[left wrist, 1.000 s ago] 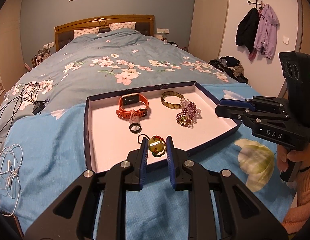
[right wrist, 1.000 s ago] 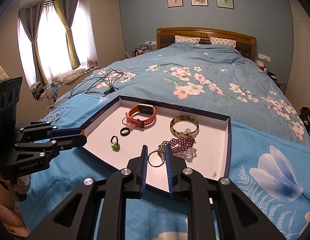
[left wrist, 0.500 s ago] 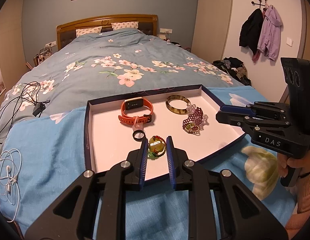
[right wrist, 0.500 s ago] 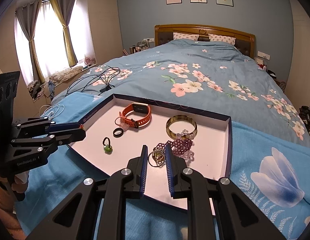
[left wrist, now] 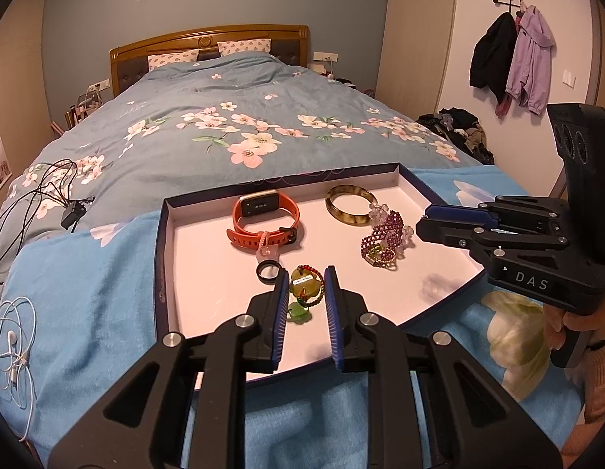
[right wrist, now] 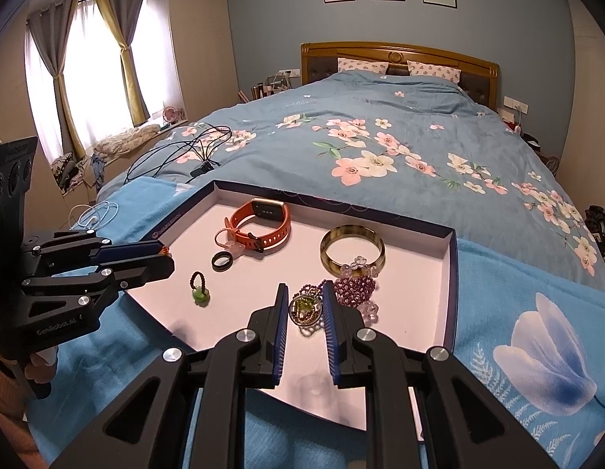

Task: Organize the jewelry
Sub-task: 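Carry the yellow charm and silver ring over the box with both tools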

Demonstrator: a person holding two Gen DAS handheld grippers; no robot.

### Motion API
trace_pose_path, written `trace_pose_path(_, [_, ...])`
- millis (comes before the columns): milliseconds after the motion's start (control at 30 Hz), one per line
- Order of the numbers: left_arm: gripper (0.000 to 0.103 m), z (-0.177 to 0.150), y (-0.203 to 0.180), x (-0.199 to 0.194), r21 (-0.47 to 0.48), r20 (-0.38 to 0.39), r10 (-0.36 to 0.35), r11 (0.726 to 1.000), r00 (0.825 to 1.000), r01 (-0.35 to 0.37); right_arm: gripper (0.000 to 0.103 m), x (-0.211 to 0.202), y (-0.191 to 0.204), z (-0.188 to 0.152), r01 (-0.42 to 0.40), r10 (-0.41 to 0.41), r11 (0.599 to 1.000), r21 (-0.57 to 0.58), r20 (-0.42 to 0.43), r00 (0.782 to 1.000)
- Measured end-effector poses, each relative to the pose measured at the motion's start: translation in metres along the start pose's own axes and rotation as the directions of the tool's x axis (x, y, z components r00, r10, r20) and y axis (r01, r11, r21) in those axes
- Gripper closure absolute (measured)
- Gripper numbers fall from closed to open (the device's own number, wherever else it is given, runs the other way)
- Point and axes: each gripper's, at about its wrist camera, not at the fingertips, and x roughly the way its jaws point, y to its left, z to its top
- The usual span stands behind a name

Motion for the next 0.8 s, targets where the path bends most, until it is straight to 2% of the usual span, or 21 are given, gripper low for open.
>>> trace_pose_path(800, [0.084, 0.000, 0.008, 0.024, -0.043, -0.049, -0.003, 0.999, 0.999, 0.001, 0.087, 0.028, -0.005, 0.003, 0.004, -0.003, 1.000, 0.010, -0.058, 0.998])
